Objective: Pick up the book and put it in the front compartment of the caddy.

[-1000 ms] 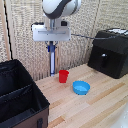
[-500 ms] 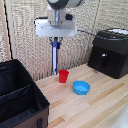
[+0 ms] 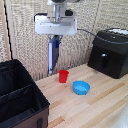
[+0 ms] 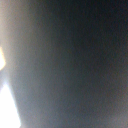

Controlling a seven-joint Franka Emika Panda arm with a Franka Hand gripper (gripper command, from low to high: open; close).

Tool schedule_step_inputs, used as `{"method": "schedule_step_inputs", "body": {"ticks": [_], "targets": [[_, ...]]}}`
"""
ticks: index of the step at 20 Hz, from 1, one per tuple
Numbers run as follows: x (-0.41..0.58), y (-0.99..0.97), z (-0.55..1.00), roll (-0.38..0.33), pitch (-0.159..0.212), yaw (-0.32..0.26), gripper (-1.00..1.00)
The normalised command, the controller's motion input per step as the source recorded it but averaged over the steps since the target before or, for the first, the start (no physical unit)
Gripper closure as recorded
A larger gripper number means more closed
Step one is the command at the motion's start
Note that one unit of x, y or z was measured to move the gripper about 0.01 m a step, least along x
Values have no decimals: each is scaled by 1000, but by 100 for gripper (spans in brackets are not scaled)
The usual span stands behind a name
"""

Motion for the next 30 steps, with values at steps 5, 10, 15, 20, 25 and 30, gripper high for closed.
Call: {"method": "schedule_step_inputs", "body": {"ticks": [5,10,15,20,25,30], "targets": [[-40,530,303,0,-9,-186,100],[-13,419,477,0,-55,-256,100],[-28,423,433,0,-36,-247,100],[-132,427,259,0,0,-202,100],[-145,550,208,-7,23,-144,100],[-159,688,224,-32,29,-89,100]]}}
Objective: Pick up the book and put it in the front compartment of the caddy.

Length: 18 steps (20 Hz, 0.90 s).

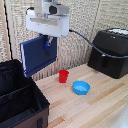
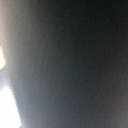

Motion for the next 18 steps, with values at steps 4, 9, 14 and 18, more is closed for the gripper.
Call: {"method": "schedule_step_inputs", "body": {"ticks": [4,9,14,18], "targets": [[-124,739,210,-27,45,-66,100],[-26,773,165,-11,77,-55,100],[-2,777,146,-11,74,-64,100],[0,789,102,-6,56,-84,100]]}}
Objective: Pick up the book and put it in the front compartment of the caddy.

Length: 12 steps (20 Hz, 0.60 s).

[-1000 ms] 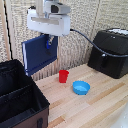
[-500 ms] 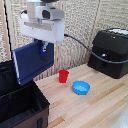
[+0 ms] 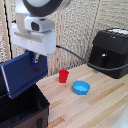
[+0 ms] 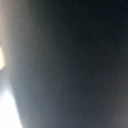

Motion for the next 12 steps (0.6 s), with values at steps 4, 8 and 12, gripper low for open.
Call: {"method": "schedule_step_inputs", "body": {"ticks": [4,8,12], "targets": [[0,774,59,0,24,-117,100],[3,755,21,0,22,-128,100],[292,534,-49,-50,21,-124,100]]}}
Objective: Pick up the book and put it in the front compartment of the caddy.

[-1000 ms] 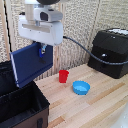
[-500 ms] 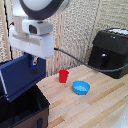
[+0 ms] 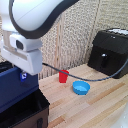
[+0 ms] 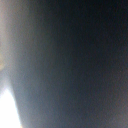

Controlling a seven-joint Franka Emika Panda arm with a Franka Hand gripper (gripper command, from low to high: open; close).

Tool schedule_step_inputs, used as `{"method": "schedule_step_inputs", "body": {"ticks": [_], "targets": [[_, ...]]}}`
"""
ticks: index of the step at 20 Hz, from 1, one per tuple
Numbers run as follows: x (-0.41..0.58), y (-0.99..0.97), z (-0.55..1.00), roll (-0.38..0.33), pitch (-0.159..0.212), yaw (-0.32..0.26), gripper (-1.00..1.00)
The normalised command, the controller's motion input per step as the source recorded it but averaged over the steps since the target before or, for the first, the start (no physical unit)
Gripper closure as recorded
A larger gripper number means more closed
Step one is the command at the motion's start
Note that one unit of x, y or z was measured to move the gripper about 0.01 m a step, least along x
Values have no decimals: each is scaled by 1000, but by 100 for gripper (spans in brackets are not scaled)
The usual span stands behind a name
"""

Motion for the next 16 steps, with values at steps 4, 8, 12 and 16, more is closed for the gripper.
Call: {"method": "schedule_step_inputs", "body": {"ticks": [4,8,12,16], "targets": [[429,243,-46,-90,-1,-82,100],[258,10,-4,-30,-21,-2,-100],[118,-78,109,12,85,21,-100],[108,-233,324,80,173,0,-100]]}}
